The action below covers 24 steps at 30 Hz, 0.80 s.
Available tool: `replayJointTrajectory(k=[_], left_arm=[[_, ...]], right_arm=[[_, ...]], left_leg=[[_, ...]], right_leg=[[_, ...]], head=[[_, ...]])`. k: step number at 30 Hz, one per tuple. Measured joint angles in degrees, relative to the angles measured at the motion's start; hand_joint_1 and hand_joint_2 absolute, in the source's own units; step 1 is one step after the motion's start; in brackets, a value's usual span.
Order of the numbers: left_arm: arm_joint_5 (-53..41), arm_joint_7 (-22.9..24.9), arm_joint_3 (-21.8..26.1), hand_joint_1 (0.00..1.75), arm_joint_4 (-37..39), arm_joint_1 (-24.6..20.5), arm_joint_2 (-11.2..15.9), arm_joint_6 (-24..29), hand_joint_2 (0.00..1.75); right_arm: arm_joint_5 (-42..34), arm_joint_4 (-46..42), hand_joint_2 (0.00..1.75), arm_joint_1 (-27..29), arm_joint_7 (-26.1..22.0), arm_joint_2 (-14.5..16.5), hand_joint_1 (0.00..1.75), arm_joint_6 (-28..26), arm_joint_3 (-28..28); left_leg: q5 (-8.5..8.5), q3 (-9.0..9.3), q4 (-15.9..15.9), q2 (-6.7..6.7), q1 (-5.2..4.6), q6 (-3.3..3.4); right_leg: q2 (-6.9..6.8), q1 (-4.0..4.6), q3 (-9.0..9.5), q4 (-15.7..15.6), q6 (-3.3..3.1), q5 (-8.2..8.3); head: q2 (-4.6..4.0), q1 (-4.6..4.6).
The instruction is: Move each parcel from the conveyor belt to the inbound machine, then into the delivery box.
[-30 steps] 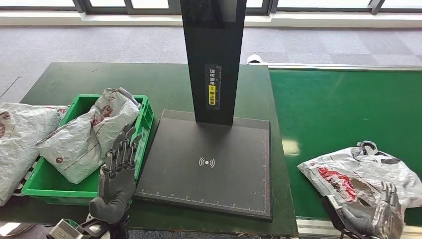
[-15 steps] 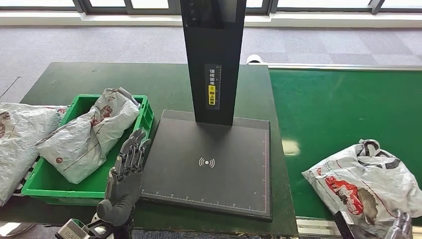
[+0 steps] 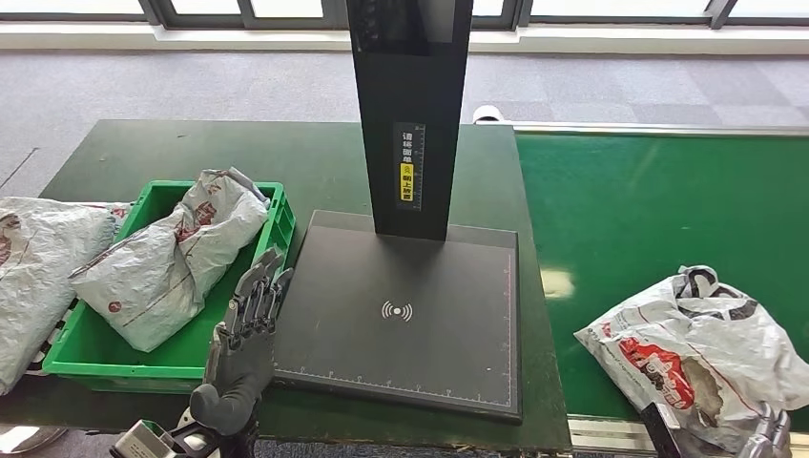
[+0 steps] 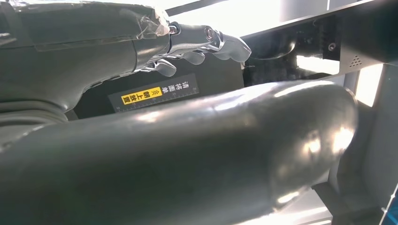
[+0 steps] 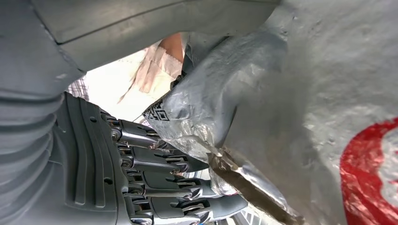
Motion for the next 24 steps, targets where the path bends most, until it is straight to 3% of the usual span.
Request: replayJointTrajectory(k=[1,2,10,16,24], left_arm=[[0.0,0.0,0.0,0.0,0.0,0.0,0.0,0.1,0.0],[0.1,0.0,0.0,0.0,0.1,0.0,0.1,0.2,0.0],[0.3,0.0,0.0,0.0,0.1,0.4,0.3,0.7,0.0],[-0.4,0.0,0.0,0.0,-0.3,1.1,0.3,2.3,0.0],[-0.5,0.0,0.0,0.0,-1.3,2.1,0.3,3.5,0.0]], right_arm=[[0.3,0.4,1.75,-0.2,-0.2,-0.1,1.43,0.1,0.0],[0.7,1.2,1.75,-0.6,-0.6,-0.1,1.75,0.0,-0.1],[0.8,9.0,1.75,-4.0,-5.0,-0.8,1.75,-3.3,-0.3],[-4.1,10.8,1.75,-5.6,-11.6,-1.3,1.75,-8.1,-0.8],[-5.3,11.4,1.75,-7.2,-12.1,-1.3,1.75,-6.4,-0.8]], left_leg=[[0.0,0.0,0.0,0.0,0.0,0.0],[0.0,0.01,0.0,0.02,0.0,0.0],[0.01,0.14,0.0,0.11,0.01,0.04],[0.03,0.0,0.0,0.1,0.0,0.1],[0.06,0.06,0.0,0.07,0.0,0.14]], right_leg=[[0.0,0.0,0.01,0.0,0.01,0.0],[0.02,0.0,0.01,0.0,0.01,0.01],[0.12,0.01,0.16,-0.1,0.06,0.05],[0.1,-0.01,0.21,-0.1,0.08,0.07],[0.04,0.0,0.15,-0.1,0.08,0.06]], head=[[0.0,0.01],[0.0,0.01],[0.0,0.0],[0.0,0.0],[0.0,0.0]])
